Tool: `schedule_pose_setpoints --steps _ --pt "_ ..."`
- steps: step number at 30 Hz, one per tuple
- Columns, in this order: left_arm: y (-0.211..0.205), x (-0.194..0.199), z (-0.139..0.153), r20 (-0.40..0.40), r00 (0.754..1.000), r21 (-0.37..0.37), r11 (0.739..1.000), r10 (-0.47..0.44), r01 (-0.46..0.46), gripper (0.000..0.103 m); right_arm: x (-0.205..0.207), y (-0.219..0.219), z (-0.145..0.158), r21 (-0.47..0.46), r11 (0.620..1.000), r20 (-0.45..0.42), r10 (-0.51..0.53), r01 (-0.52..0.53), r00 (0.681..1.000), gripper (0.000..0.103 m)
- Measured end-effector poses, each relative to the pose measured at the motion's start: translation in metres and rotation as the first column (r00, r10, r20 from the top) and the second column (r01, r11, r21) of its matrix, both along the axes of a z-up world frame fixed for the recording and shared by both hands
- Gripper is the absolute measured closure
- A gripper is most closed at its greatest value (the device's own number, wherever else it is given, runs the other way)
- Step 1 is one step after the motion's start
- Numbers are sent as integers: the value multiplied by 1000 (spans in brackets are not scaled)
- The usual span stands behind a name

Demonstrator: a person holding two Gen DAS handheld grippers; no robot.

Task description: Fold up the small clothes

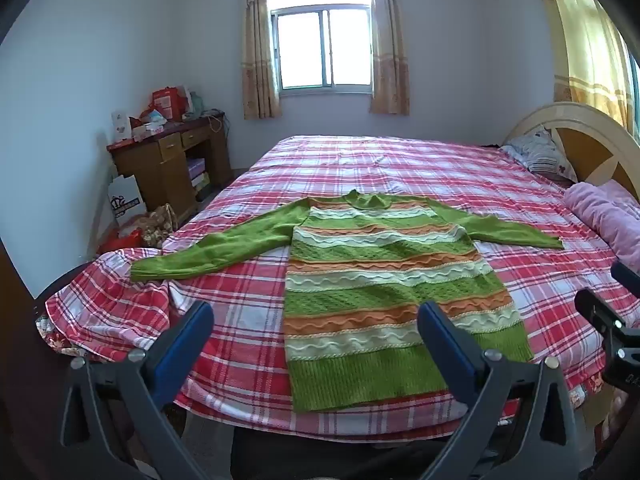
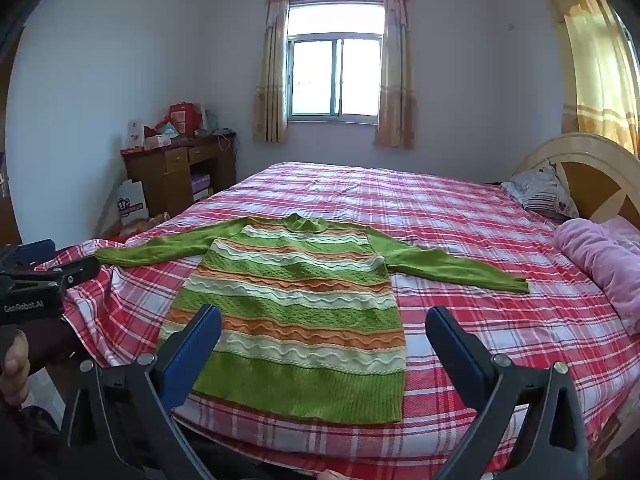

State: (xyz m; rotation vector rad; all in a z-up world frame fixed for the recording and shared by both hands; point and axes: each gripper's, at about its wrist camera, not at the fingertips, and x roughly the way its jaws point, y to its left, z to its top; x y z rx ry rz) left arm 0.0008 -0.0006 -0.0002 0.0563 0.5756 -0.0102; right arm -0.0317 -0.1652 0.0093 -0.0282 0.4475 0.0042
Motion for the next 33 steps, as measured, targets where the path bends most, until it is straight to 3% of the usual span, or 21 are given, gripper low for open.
schedule_pose_setpoints --steps 33 --pt "1 1 -3 10 1000 -13 1000 7 -7 0 13 -7 -15 19 1000 -53 -21 22 998 1"
